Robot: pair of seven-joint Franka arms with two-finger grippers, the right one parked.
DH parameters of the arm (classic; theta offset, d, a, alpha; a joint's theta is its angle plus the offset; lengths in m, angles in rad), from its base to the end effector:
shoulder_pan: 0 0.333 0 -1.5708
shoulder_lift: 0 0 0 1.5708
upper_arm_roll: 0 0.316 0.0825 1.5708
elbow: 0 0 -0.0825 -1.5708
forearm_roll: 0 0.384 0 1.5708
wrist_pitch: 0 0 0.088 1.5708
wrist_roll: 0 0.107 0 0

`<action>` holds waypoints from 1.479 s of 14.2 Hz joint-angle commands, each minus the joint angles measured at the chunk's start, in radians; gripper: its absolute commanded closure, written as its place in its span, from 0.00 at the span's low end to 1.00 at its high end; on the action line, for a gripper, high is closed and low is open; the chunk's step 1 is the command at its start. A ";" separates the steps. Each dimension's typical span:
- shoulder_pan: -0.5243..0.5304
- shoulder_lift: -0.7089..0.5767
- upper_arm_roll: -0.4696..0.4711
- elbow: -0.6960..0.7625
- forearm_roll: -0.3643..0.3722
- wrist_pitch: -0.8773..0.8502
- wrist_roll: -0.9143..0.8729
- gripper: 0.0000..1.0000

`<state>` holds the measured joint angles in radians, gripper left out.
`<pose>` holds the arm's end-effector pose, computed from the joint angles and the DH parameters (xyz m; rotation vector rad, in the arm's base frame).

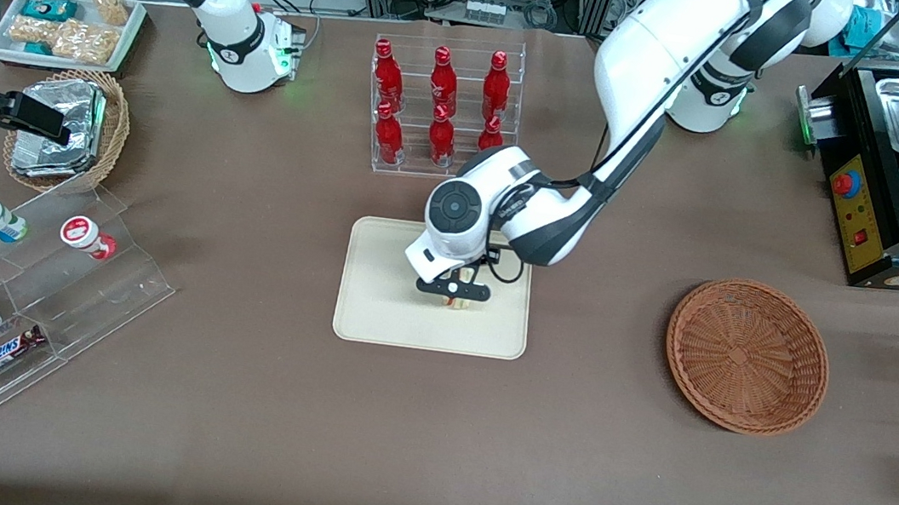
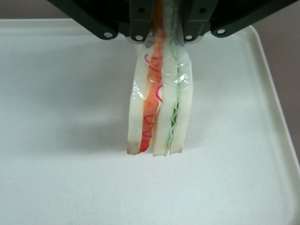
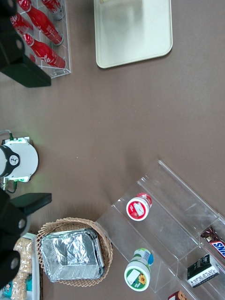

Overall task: Place sandwich from basket to tray
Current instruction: 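Lower the sandwich onto the tray and open the left gripper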

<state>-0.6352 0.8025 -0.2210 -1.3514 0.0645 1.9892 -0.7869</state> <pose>0.4998 -0.5198 0.2402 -3.0939 0.0710 0.2748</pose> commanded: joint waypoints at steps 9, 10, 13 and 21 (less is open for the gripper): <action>-0.043 0.138 0.017 0.173 0.052 0.011 -0.109 0.18; -0.041 0.133 0.019 0.175 0.061 0.011 -0.104 0.00; -0.032 0.081 0.046 0.175 0.066 0.000 -0.104 0.00; 0.175 -0.216 0.066 0.062 0.002 -0.185 0.133 0.00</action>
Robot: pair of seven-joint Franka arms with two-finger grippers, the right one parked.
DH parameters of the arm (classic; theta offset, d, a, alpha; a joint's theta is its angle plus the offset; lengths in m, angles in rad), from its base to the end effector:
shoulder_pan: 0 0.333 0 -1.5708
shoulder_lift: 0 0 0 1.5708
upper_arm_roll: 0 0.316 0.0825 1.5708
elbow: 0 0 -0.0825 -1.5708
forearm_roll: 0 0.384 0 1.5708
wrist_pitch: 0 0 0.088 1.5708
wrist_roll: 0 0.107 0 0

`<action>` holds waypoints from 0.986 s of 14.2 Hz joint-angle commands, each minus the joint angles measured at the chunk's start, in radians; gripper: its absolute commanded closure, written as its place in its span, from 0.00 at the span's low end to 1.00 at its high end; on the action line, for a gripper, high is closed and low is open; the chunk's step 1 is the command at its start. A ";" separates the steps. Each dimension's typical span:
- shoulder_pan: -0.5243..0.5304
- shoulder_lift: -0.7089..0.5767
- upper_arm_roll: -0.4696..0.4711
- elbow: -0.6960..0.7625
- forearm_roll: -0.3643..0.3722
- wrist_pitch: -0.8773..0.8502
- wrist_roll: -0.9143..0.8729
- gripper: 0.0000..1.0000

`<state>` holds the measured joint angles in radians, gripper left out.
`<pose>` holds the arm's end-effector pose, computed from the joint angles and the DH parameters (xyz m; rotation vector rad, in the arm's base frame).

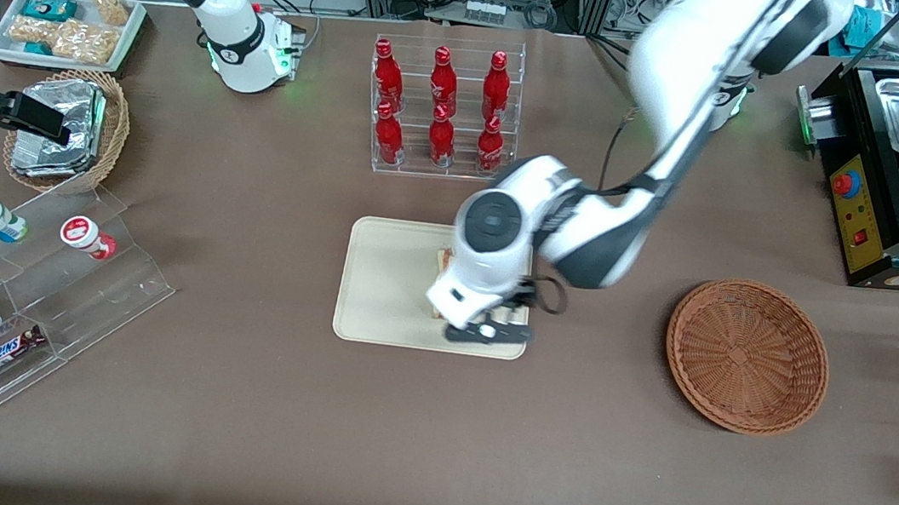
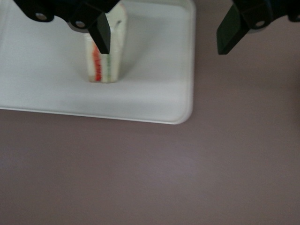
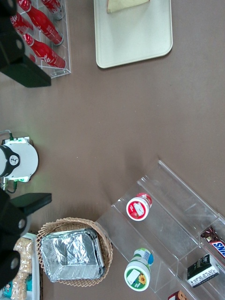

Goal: Place sandwich from basket to tray

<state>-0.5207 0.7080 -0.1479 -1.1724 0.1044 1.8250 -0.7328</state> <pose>0.6045 -0.4286 0.3727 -3.1053 -0.1060 0.0541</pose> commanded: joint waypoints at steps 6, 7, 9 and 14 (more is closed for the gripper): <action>0.304 -0.358 -0.004 -0.205 -0.043 -0.298 0.474 0.00; 0.335 -0.390 -0.004 -0.205 -0.043 -0.356 0.528 0.00; 0.363 -0.447 -0.001 -0.202 -0.034 -0.462 0.546 0.00; 0.406 -0.472 0.020 -0.126 -0.041 -0.535 0.532 0.00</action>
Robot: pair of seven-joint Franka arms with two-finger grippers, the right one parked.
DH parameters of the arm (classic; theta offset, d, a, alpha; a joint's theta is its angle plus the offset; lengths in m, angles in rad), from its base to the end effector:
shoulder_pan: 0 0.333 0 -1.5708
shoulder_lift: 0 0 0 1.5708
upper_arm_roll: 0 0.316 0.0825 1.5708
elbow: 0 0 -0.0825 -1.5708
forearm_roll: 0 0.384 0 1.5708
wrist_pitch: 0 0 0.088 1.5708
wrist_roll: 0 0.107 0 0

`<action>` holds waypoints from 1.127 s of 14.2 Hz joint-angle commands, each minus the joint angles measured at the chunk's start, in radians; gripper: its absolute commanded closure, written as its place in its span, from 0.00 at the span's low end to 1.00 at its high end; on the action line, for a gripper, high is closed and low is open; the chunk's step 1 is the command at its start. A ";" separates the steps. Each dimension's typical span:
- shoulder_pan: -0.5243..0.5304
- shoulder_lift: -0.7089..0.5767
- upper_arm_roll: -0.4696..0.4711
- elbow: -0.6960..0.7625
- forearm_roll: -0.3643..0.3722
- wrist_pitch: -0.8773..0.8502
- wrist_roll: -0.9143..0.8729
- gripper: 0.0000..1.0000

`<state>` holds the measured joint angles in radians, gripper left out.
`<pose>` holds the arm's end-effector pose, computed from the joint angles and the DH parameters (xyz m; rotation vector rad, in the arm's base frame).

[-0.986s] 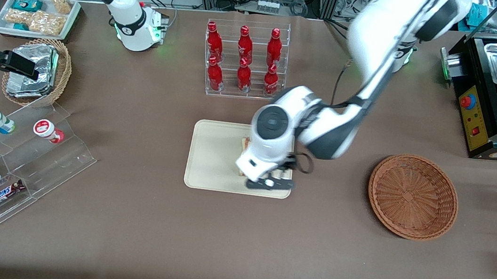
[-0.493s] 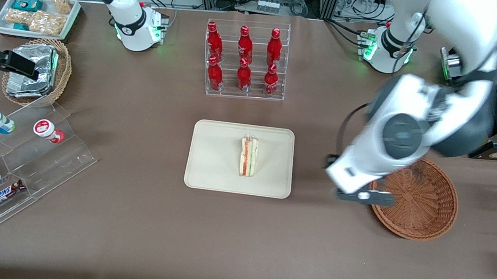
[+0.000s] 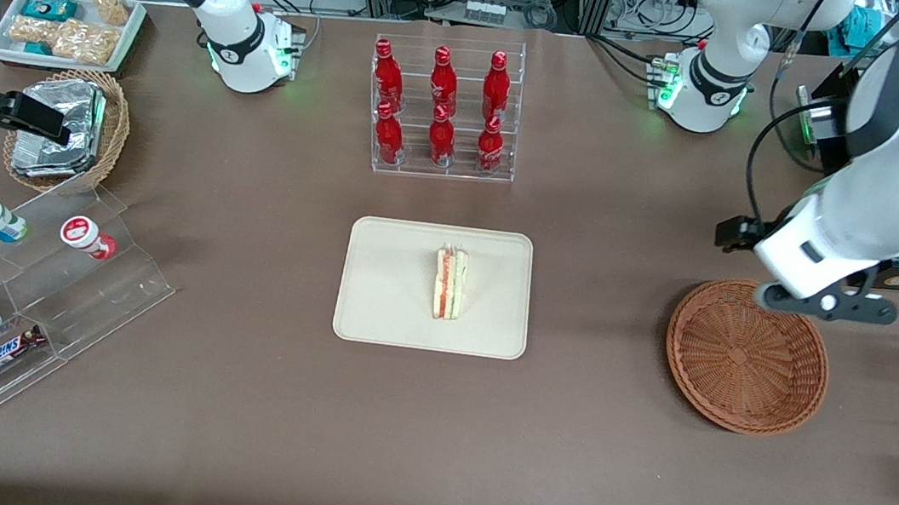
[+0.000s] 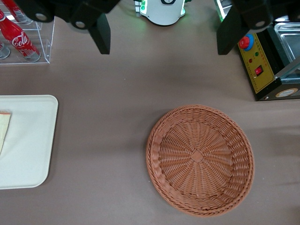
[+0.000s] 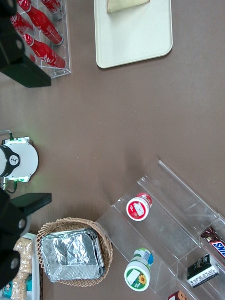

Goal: Place sandwich from basket to tray

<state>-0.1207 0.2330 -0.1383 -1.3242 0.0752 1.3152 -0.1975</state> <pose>0.5804 -0.1334 0.5854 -3.0259 0.0778 0.3408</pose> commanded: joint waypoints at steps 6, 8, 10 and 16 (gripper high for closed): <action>0.012 -0.011 0.020 0.028 0.003 -0.172 -0.059 0.00; 0.056 -0.037 0.057 0.023 -0.064 -0.157 -0.051 0.00; 0.107 -0.063 0.059 -0.004 -0.120 -0.113 -0.045 0.00; 0.098 -0.152 0.055 -0.165 -0.042 0.050 -0.052 0.00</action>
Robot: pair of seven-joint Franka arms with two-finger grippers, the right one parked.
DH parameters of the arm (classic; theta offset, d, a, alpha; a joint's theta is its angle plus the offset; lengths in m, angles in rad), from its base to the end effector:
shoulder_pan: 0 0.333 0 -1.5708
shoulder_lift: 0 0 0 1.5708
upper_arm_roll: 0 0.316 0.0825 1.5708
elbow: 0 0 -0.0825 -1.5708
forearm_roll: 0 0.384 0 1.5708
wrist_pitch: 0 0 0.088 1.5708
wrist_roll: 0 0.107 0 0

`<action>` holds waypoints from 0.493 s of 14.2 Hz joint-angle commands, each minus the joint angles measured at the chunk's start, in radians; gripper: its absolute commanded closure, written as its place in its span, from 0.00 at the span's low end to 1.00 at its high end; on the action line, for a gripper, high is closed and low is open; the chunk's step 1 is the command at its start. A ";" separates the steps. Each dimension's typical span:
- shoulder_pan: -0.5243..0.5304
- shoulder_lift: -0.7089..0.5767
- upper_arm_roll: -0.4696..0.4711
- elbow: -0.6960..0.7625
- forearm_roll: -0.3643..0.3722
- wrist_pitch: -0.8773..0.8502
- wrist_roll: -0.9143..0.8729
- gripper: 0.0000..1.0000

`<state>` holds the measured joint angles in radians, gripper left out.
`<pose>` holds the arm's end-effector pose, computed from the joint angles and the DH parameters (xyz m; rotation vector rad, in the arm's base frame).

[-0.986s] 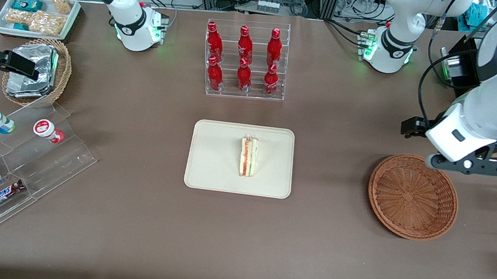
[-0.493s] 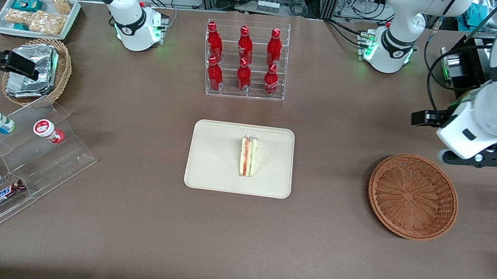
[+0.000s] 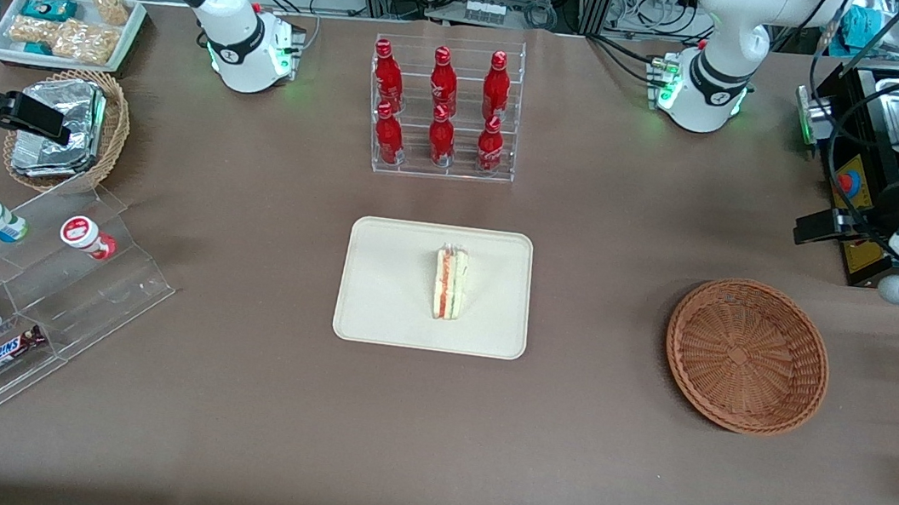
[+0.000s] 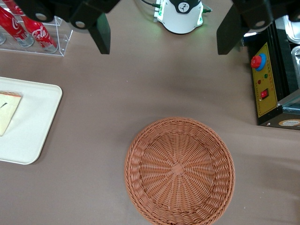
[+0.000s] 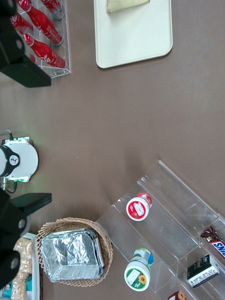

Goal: Place sandwich from basket to tray

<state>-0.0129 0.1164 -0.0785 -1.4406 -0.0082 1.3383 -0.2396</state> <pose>0.5619 -0.0498 0.6017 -3.0958 -0.2275 0.3400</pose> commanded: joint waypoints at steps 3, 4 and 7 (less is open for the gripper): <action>-0.036 -0.018 -0.007 -0.044 0.071 0.033 -0.017 0.00; -0.038 -0.012 -0.009 -0.034 0.065 0.051 -0.017 0.00; -0.054 0.015 -0.009 0.011 0.057 0.064 -0.018 0.00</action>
<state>-0.0500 0.1198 -0.0872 -1.4625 0.0468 1.3991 -0.2454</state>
